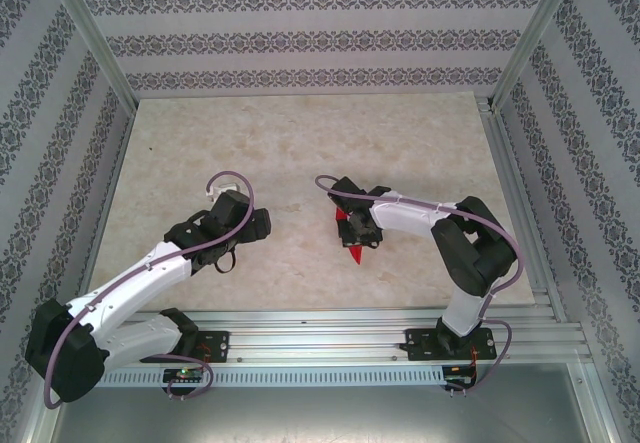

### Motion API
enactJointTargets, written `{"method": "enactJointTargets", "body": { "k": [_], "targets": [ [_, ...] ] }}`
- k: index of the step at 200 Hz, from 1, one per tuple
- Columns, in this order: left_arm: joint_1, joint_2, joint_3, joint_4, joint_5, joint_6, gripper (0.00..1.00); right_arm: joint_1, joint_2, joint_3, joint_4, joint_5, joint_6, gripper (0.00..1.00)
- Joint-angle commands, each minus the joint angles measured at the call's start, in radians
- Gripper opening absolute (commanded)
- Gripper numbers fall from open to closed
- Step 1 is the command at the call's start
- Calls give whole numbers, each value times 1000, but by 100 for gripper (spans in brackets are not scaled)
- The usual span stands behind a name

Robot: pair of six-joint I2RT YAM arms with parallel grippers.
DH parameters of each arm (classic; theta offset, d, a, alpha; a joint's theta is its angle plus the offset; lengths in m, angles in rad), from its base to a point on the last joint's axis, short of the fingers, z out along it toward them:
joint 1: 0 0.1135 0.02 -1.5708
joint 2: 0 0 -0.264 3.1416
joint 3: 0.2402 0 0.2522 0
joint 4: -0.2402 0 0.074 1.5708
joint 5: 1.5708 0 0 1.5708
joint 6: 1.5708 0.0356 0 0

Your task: Fold a paper plane with a square sheet of paper (fold left side to right side)

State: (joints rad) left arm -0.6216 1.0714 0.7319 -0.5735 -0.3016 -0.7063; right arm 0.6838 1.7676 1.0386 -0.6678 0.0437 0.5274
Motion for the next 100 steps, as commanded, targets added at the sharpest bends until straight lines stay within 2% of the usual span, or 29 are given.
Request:
{"method": "enactJointTargets", "body": {
  "k": [1, 17, 59, 100],
  "targets": [
    [13, -30, 31, -39, -34, 33, 98, -28, -16, 16, -30, -3, -21, 5],
    [13, -55, 29, -46, -52, 34, 100, -55, -36, 48, -61, 10, -54, 1],
    [14, -155, 2, -28, -81, 47, 100, -173, -16, 193, -143, 44, -165, 0],
    [14, -204, -6, -56, -98, 59, 100, -309, 155, 445, -176, 71, -257, 0]
  ]
}}
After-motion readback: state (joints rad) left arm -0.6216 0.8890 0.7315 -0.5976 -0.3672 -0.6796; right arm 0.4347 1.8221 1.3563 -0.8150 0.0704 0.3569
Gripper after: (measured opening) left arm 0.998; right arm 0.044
